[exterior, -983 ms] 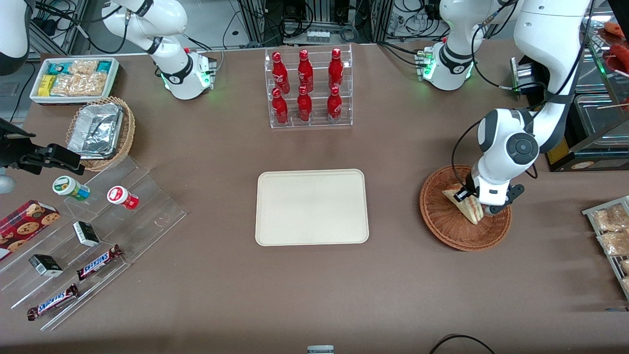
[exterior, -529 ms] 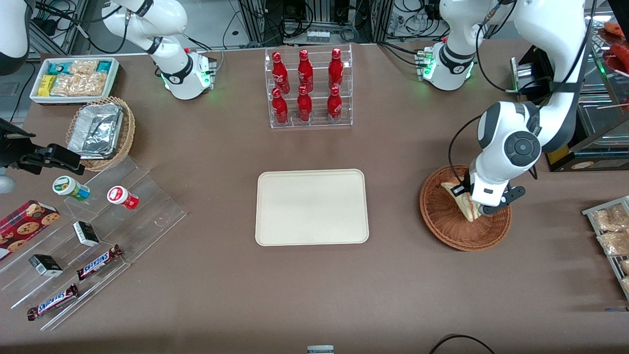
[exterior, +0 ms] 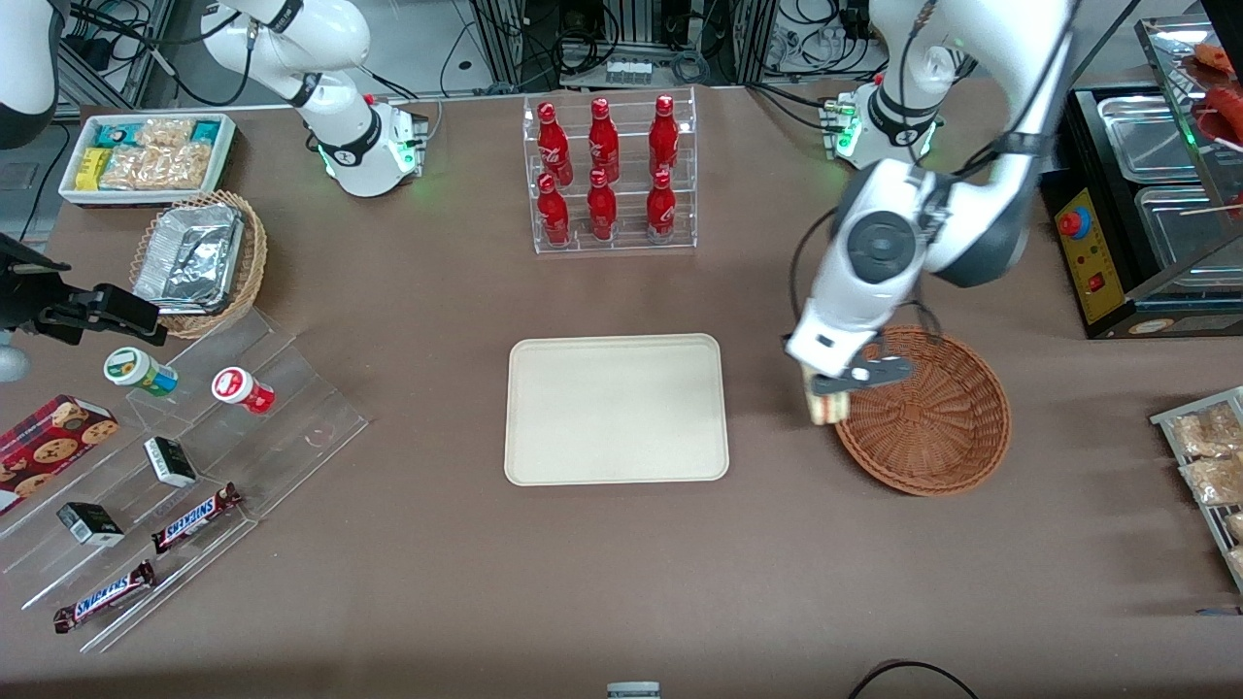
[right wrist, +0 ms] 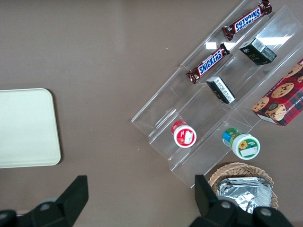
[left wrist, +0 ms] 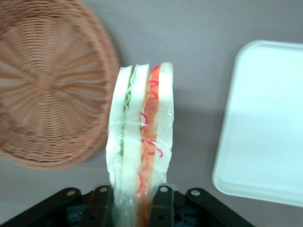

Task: Place sandwich from basket to tray
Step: 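Carry the held sandwich with the left gripper over the white tray, then lower the sandwich onto the tray and open the left gripper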

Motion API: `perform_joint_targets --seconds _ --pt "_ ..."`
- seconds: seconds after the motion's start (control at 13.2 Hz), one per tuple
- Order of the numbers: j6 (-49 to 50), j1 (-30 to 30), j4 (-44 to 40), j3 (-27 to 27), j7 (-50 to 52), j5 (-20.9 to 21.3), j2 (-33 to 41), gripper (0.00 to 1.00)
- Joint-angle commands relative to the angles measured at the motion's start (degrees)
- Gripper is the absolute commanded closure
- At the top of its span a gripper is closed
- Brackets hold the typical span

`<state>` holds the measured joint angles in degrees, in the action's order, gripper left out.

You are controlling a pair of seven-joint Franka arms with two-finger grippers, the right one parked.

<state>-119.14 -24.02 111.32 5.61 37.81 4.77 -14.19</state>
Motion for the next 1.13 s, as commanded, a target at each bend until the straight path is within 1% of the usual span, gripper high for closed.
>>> perform_joint_targets --seconds 0.0,0.15,0.23,0.3,0.53,0.68,1.06 --pt "0.67 -5.24 -8.9 -0.77 -0.11 -0.46 -8.11 1.0" --pt "0.67 -7.35 -13.82 -0.42 -0.63 -3.17 -12.42 1.0" --pt "0.14 -8.14 -16.11 -0.33 -0.72 -3.8 -14.7 1.0" --pt "-0.9 -9.02 -17.7 0.02 -0.72 -3.89 -16.64 1.0" --pt "-4.68 -9.21 -20.86 2.47 -0.55 -3.72 -21.21 1.0" --pt "-5.22 -10.69 -23.68 2.48 -0.11 -3.63 -24.03 1.0" --pt "-5.75 -10.79 -25.88 2.39 -0.37 -3.02 -27.11 1.0"
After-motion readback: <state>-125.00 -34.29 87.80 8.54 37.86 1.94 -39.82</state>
